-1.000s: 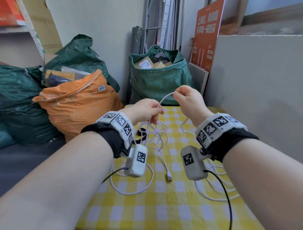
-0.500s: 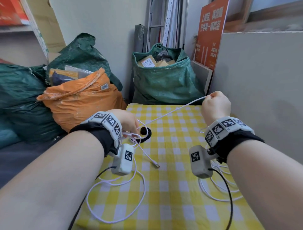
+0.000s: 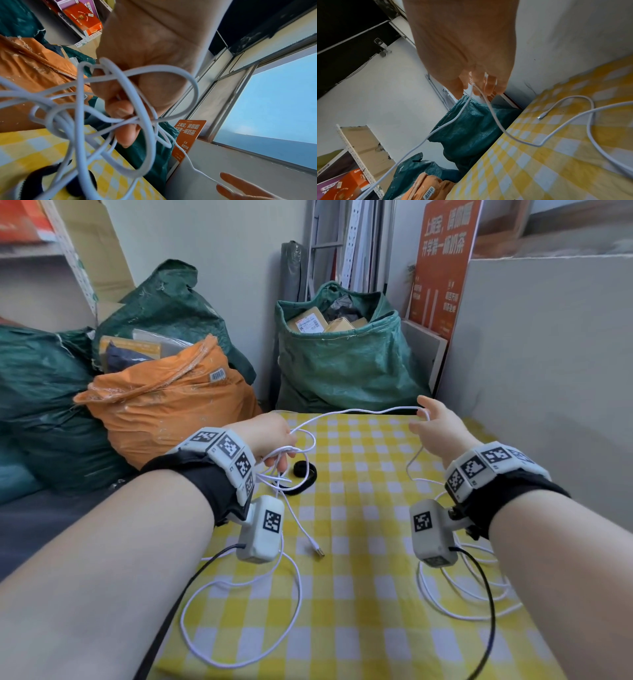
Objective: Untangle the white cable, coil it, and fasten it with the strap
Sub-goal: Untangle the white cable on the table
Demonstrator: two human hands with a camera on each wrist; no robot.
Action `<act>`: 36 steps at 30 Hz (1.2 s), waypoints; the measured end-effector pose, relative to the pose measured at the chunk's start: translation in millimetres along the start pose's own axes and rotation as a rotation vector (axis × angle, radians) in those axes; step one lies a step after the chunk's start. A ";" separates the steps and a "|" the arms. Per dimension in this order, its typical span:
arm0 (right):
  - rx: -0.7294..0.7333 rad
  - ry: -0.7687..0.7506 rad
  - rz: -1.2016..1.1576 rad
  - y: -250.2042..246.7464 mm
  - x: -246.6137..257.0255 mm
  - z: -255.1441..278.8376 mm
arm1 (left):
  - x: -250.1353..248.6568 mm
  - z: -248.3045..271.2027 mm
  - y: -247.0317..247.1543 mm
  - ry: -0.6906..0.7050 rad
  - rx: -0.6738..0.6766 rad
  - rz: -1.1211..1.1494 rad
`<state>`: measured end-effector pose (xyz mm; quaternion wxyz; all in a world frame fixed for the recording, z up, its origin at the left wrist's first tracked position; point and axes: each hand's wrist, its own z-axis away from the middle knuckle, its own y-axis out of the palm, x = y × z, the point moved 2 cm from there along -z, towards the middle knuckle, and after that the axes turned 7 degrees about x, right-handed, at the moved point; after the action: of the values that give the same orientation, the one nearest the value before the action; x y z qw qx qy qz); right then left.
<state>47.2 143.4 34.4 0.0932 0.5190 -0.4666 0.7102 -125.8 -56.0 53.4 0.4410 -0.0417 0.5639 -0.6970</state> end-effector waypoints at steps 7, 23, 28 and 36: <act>0.018 -0.096 0.225 5.6 7.5 1.4 | -7.6 -8.0 13.2 -0.025 0.094 -0.089; 0.190 -0.378 0.287 71.8 58.1 22.5 | -12.1 -14.3 21.4 0.228 0.167 0.306; 0.111 -0.399 0.367 73.0 58.0 18.9 | -5.7 -19.5 20.4 0.148 0.008 0.246; 0.212 -0.389 0.326 74.5 58.3 20.8 | 12.4 -26.2 9.7 0.021 -0.112 0.122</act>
<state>-11.1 66.3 40.7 -0.1684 0.5703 -0.4763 0.6477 -142.4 -44.3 30.5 0.4737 -0.0245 0.6080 -0.6366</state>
